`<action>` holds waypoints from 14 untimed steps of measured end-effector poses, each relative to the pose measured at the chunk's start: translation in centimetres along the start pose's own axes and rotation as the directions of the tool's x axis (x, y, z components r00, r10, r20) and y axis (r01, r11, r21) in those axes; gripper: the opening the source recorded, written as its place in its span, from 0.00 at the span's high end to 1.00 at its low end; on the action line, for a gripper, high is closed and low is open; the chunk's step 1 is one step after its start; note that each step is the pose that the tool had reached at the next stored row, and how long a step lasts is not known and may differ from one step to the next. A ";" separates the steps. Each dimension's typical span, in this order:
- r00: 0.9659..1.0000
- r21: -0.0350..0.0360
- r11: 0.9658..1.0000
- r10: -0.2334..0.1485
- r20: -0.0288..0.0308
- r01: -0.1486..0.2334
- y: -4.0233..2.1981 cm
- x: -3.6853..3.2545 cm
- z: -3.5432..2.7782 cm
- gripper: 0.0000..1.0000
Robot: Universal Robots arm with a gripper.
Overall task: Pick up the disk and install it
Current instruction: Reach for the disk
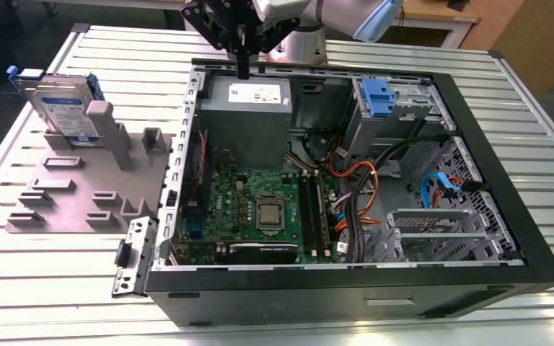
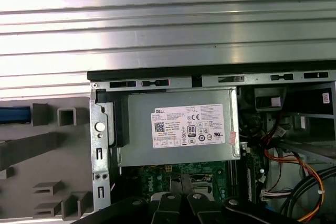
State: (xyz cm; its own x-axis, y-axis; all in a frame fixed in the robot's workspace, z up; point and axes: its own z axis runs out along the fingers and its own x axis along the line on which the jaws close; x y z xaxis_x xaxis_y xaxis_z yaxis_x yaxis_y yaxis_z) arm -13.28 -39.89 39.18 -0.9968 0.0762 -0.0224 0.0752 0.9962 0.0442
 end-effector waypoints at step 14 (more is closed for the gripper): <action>1.000 0.001 1.000 0.001 -0.016 -0.001 -0.06 0.63 0.29 0.89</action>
State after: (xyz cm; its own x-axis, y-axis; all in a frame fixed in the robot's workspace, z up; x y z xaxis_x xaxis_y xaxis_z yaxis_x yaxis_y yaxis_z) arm -13.91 -39.89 38.87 -0.9971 0.0762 -0.0060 0.0759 0.9962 0.0429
